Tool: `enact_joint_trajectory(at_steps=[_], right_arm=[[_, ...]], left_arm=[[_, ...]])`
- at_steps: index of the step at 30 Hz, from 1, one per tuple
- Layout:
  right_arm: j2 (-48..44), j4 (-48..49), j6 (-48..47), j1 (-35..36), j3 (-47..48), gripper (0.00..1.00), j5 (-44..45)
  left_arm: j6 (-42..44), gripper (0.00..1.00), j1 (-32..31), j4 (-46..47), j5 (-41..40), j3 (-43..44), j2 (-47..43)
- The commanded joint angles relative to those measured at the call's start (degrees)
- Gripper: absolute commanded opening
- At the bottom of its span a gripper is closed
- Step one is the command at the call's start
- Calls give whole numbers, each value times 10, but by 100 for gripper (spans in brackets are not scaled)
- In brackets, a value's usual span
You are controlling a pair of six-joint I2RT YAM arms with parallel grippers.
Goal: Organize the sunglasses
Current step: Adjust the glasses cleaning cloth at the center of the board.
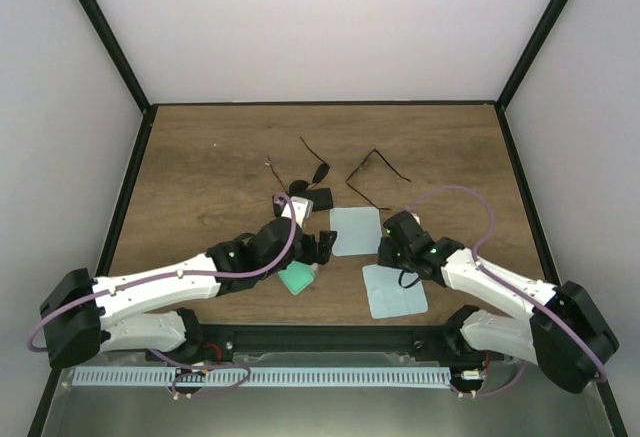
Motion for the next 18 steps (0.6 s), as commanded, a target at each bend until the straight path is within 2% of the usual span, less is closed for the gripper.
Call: enact_joint_trajectory(at_steps=[1, 4, 9, 13, 18], right_arm=[[7, 8, 5, -4, -12, 50, -49], [-9, 2, 10, -3, -21, 48, -61], [-38, 3, -5, -3, -3, 46, -17], [16, 8, -30, -3, 44, 45, 5], [139, 43, -60, -3, 120, 44, 7]], left_arm=[[13, 100, 1, -14, -9, -12, -4], [12, 100, 2, -16, -6, -12, -7], [9, 100, 3, -13, -9, -13, -12], [0, 100, 4, -23, -23, -9, -5], [-12, 100, 4, -30, -24, -8, -5]])
